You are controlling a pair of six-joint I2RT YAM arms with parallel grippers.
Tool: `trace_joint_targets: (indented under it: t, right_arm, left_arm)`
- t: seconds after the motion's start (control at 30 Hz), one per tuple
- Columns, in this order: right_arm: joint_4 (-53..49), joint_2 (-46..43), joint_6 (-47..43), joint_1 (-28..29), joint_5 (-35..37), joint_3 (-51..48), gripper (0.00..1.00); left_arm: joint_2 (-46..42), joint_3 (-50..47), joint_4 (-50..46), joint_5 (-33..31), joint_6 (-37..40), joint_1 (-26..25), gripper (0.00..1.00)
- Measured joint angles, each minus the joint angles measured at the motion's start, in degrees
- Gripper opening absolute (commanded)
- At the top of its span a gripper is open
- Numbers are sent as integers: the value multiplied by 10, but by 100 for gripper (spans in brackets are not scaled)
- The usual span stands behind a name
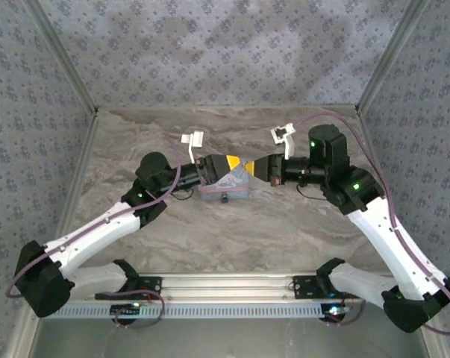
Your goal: Unlock a padlock with a key
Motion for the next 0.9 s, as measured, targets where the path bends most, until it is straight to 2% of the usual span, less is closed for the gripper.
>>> trace_joint_targets:
  t: [0.2,0.43,0.9]
  right_arm:
    - [19,17,0,-6,0,0,0]
    - [40,38,1,-5,0,0,0]
    - [67,41,4,-4,-5,-26,0]
  left_arm:
    - [19,-20,54,0,-90,0,91]
    - [38,-21,74,2,-143,-9,90]
    - [46,-22,114,2,-180,-12,67]
